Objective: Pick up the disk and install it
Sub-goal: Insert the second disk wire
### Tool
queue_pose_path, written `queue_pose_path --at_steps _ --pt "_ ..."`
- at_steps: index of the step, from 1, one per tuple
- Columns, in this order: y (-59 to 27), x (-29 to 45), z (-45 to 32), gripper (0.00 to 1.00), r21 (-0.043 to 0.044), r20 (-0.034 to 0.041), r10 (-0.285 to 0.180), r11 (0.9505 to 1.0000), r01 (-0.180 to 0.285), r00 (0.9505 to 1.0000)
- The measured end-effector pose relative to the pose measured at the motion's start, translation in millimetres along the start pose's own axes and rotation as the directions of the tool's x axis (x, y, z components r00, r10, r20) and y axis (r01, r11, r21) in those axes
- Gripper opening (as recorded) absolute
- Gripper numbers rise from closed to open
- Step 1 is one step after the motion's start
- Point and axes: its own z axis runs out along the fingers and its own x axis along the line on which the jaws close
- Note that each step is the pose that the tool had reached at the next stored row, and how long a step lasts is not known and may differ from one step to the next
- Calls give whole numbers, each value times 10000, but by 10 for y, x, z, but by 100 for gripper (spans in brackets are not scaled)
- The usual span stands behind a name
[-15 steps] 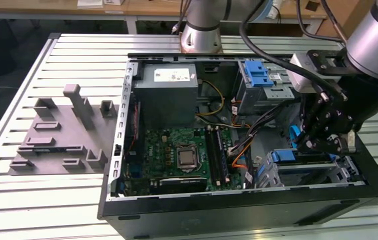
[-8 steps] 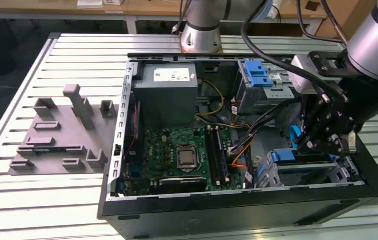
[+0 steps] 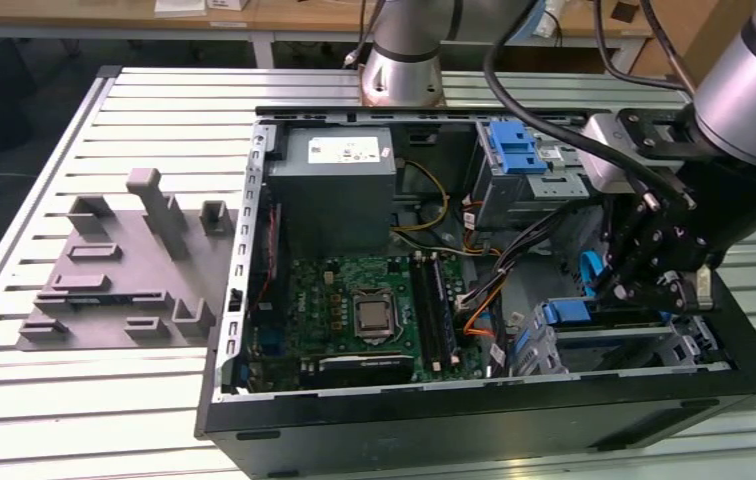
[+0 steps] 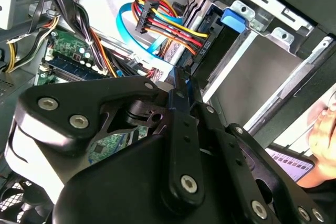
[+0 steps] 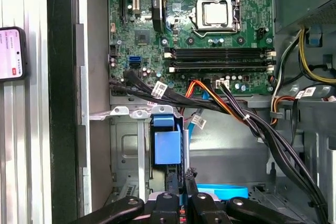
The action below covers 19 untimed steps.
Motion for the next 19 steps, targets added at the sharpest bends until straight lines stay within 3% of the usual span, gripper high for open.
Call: queue_pose_path --at_steps 19 --pt "-44 12 22 16 0 1 1 10000 -1 10000"
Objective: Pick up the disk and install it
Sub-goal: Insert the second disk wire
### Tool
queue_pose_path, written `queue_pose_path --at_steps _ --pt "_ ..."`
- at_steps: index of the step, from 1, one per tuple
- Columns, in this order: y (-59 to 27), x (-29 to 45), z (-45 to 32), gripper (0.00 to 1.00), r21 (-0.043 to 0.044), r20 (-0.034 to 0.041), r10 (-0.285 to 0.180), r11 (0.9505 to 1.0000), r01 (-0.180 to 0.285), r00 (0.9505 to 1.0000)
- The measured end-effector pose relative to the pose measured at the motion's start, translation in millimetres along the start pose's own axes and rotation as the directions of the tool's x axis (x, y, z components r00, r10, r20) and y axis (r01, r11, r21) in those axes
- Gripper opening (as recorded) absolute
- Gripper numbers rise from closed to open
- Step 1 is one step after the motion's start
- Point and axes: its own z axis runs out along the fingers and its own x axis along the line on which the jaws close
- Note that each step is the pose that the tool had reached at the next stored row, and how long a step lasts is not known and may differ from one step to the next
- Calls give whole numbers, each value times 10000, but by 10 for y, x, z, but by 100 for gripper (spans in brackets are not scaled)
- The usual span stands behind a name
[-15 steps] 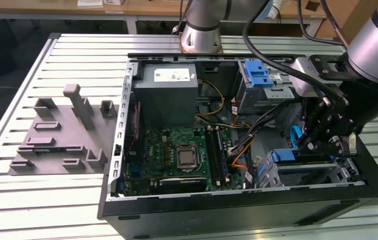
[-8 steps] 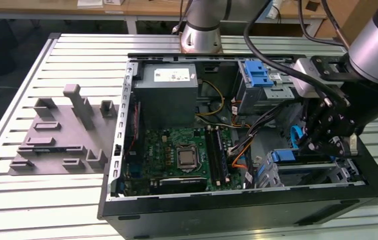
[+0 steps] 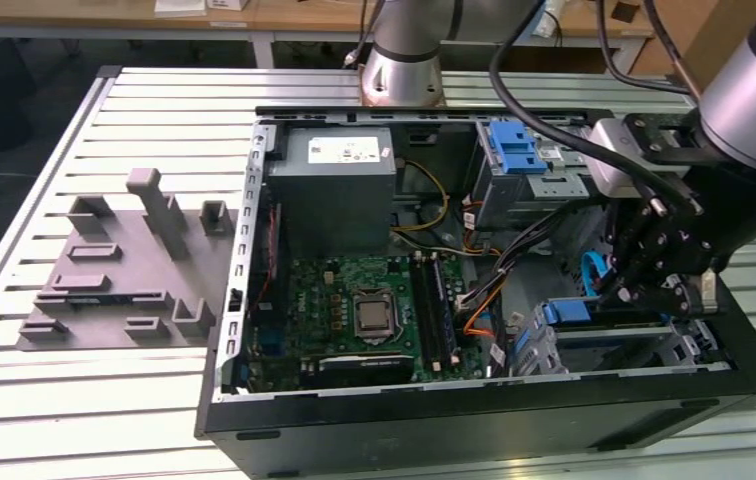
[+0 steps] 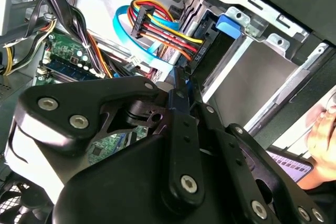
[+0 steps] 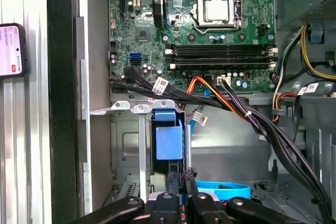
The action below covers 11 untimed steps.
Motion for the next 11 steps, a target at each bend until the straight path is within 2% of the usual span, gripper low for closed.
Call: queue_pose_path --at_steps 11 --pt "-18 1 21 16 0 2 1 10000 -1 10000"
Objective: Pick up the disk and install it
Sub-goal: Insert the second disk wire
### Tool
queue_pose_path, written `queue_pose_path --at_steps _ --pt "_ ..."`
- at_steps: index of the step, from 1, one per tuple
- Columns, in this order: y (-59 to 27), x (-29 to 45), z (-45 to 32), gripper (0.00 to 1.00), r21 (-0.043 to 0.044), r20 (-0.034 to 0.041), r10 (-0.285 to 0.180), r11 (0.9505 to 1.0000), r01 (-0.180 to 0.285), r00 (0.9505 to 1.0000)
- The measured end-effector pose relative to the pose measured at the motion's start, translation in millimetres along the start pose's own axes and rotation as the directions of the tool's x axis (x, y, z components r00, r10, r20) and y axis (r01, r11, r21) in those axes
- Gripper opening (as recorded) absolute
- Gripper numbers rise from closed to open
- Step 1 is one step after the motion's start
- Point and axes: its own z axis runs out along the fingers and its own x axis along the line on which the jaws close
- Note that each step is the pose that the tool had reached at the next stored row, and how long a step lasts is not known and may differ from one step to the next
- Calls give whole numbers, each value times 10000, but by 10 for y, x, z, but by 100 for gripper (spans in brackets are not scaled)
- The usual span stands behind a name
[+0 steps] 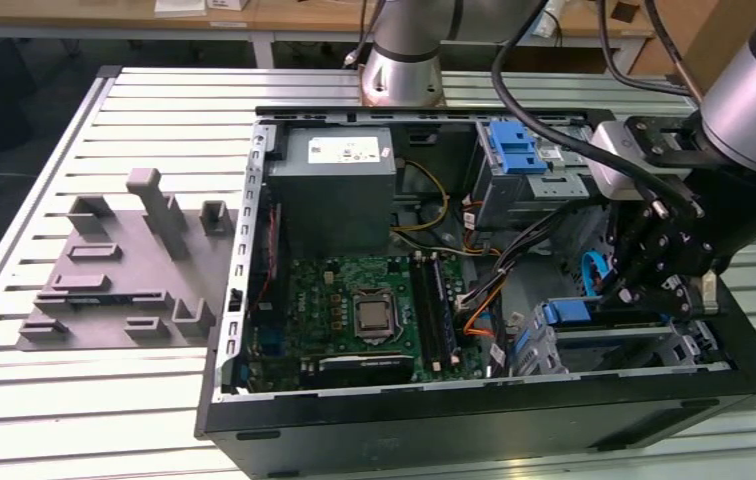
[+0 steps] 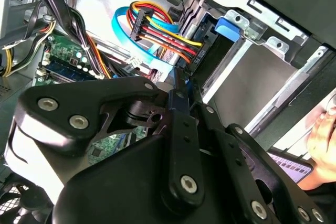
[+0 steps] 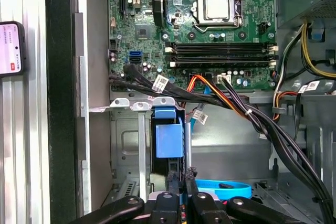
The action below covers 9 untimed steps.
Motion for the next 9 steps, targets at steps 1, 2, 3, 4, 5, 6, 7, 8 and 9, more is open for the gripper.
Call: queue_pose_path --at_steps 1,2,3,4,5,6,7,8,9 --pt "0 0 4 16 0 1 0 10000 0 10000" --pt "0 1 10 16 0 1 0 10000 0 10000" --pt "-1 1 14 16 0 1 0 10000 0 10000" --pt "-1 2 20 16 0 1 0 10000 0 10000" --pt "-1 2 25 16 0 -1 -1 10000 1 10000" --pt "-1 2 28 16 0 -5 0 10000 0 10000" --pt "-2 3 31 16 0 -7 0 10000 0 10000" --pt "-2 3 34 16 0 -8 0 10000 0 10000" --pt "-2 3 36 16 0 -6 0 10000 0 10000"
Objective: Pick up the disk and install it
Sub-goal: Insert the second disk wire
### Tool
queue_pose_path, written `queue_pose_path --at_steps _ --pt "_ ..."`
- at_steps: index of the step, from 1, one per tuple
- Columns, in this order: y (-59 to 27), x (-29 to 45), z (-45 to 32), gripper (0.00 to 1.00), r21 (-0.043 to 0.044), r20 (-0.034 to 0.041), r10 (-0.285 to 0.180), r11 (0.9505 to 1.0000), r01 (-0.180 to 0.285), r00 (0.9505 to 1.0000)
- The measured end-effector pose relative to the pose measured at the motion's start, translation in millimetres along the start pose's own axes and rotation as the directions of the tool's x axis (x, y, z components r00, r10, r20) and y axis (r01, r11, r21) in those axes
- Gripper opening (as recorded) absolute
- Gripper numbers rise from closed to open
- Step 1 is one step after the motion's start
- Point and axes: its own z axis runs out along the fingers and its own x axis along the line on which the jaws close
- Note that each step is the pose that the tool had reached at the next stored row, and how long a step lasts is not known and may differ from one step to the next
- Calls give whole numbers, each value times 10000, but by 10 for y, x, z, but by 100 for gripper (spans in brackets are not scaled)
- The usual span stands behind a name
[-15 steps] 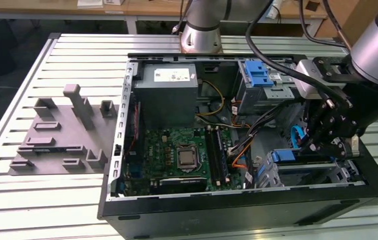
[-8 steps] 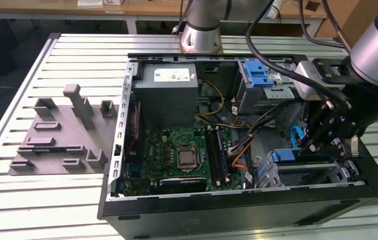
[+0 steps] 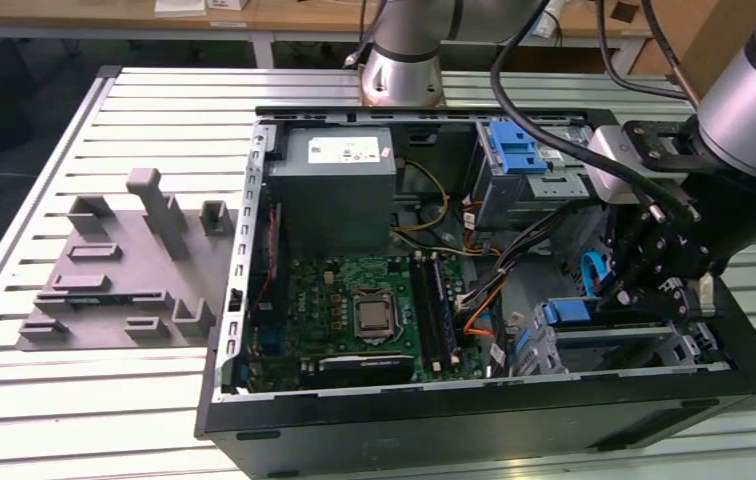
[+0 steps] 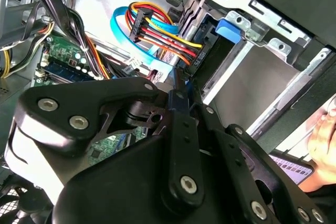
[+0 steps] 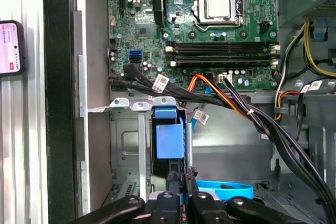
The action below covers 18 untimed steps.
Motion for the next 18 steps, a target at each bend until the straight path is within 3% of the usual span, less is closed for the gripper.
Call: queue_pose_path --at_steps 8,9,10,11,18 --pt "-1 -1 6 17 1 17 -1 10000 1 10000" --pt "-1 -1 -3 23 1 16 -1 10000 1 10000" --pt "0 -1 -16 23 0 10 0 10000 0 10000" --pt "0 -1 -26 29 0 14 -1 10000 1 10000" --pt "2 -4 -160 29 -4 15 0 10000 0 10000"
